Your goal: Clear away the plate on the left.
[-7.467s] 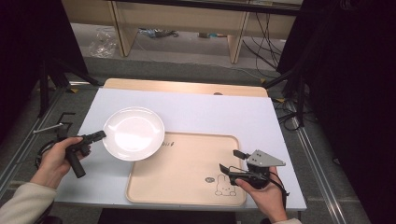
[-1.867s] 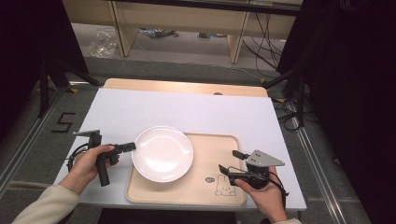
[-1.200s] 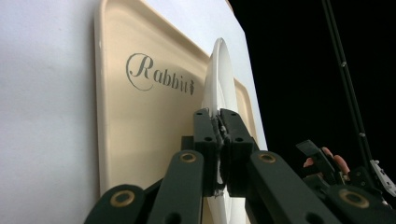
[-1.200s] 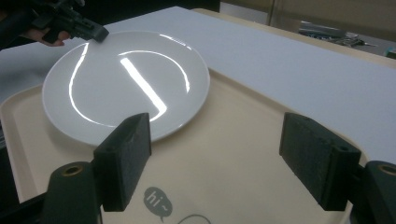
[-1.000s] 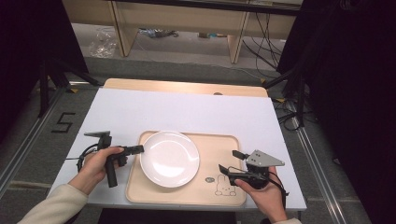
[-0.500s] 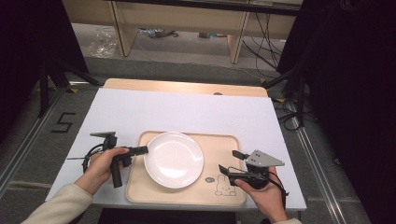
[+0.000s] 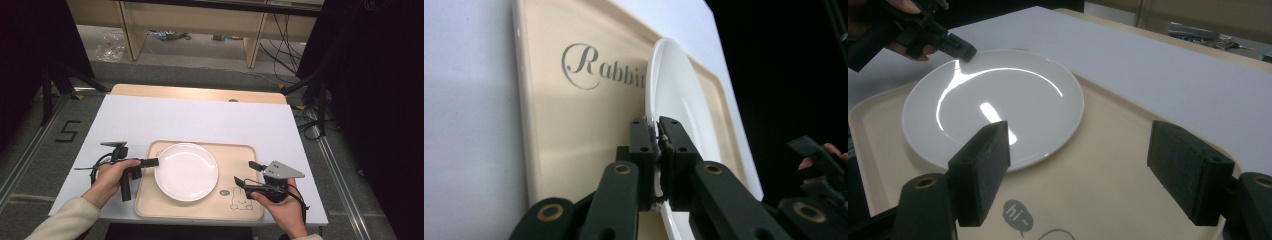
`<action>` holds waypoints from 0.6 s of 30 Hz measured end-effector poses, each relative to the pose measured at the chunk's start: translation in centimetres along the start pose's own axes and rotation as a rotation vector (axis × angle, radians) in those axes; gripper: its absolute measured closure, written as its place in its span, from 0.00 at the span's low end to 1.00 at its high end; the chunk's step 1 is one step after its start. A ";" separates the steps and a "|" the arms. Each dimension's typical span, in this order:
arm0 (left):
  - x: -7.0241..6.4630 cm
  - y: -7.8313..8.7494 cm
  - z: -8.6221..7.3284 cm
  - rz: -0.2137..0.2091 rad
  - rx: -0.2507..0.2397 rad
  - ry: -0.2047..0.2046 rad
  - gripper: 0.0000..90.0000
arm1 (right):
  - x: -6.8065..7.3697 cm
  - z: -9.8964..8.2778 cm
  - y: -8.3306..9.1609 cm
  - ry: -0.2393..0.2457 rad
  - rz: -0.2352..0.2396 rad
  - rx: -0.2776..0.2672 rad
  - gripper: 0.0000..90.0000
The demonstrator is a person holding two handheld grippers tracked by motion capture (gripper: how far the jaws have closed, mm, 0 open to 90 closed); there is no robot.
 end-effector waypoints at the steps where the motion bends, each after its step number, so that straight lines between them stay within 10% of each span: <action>1: 0.2 -0.1 -0.1 0.011 0.005 -0.016 0.91 | 0.0 0.0 0.0 0.001 -0.001 -0.001 0.29; 5: -0.2 -0.1 -0.1 0.011 0.008 0.002 0.87 | 0.0 0.0 0.0 0.000 0.000 0.001 0.29; 18: -0.3 2.1 1.5 0.106 -0.143 -0.316 0.42 | -0.1 0.0 0.0 0.004 -0.001 -0.002 0.29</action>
Point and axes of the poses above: each handheld gripper's, and its own axes: y roughly backward along the jaws, z roughly out of its top, x roughly to its left, the point moved 10 cm from there along -y, roughly forward along the jaws, and after that the axes turned 10 degrees about z, right-handed, at the moved point
